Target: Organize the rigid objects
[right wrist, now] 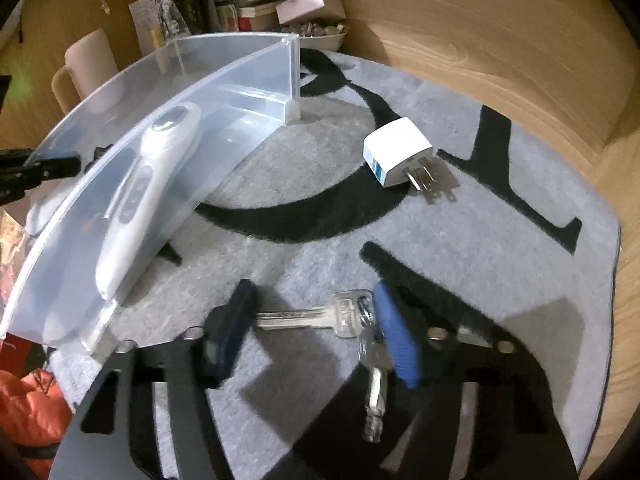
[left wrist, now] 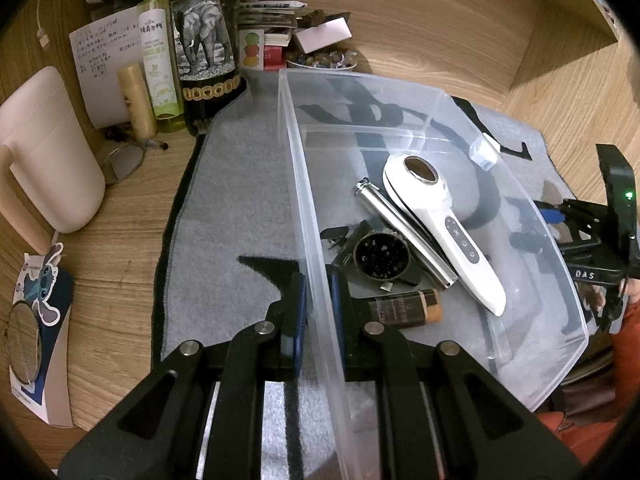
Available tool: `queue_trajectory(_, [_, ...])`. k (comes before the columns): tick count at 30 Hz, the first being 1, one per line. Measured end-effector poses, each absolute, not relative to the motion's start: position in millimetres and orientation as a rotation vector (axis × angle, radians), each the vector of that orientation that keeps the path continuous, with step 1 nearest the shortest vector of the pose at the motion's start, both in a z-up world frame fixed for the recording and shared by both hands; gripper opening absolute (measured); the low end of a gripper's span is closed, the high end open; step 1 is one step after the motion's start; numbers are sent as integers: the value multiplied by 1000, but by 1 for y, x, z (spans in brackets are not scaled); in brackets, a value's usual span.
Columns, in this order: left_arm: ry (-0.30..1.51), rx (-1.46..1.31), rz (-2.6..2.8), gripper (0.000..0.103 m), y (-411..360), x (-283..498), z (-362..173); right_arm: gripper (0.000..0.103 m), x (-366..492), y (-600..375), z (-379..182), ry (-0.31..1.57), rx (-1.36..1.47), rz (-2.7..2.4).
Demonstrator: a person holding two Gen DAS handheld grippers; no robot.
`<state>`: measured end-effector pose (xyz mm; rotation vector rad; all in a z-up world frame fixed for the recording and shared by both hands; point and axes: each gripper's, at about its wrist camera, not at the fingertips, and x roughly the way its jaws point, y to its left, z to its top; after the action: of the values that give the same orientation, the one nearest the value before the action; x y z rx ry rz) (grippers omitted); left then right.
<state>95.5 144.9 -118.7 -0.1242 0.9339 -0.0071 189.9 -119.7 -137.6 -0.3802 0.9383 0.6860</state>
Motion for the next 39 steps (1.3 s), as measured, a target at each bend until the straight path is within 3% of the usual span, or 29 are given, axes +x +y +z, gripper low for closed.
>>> queue_trajectory(1, [934,-124,-7,12,145,95,-119,34,190,-121,-137,937,-369,679])
queue_trajectory(3, [933,-123,-7,12,144,95,-118,29,191,-126,-136,947,-333,668])
queue_trajectory(20, [921,-119,-6,12,142,91,-114,30,180,-140,-134,940,-314,617])
queue_trajectory(21, [920,-119,-5,12,142,91,-113,32,179,-140,-134,941,-320,618])
queue_trajectory(22, [920,-119,-5,12,142,91,-113,41,178,-141,-133,945,-325,619])
queue_trajectory(28, [920,-120,-6,12,142,91,-113,74,167,-140,-135,938,-367,664])
queue_trajectory(31, [920,-119,-6,12,142,91,-113,75,161,-137,-139,917,-410,668])
queue_trajectory(33, [920,-119,-6,12,143,91,-113,72,164,-138,-139,918,-398,672])
queue_trajectory(36, [920,-119,-6,12,142,90,-113,63,168,-142,-139,919,-361,661])
queue_trajectory(38, [920,-118,-6,12,142,90,-113,51,168,-143,-137,914,-344,664])
queue_trajectory(39, [920,-118,-5,12,142,91,-113,51,168,-142,-135,912,-344,663])
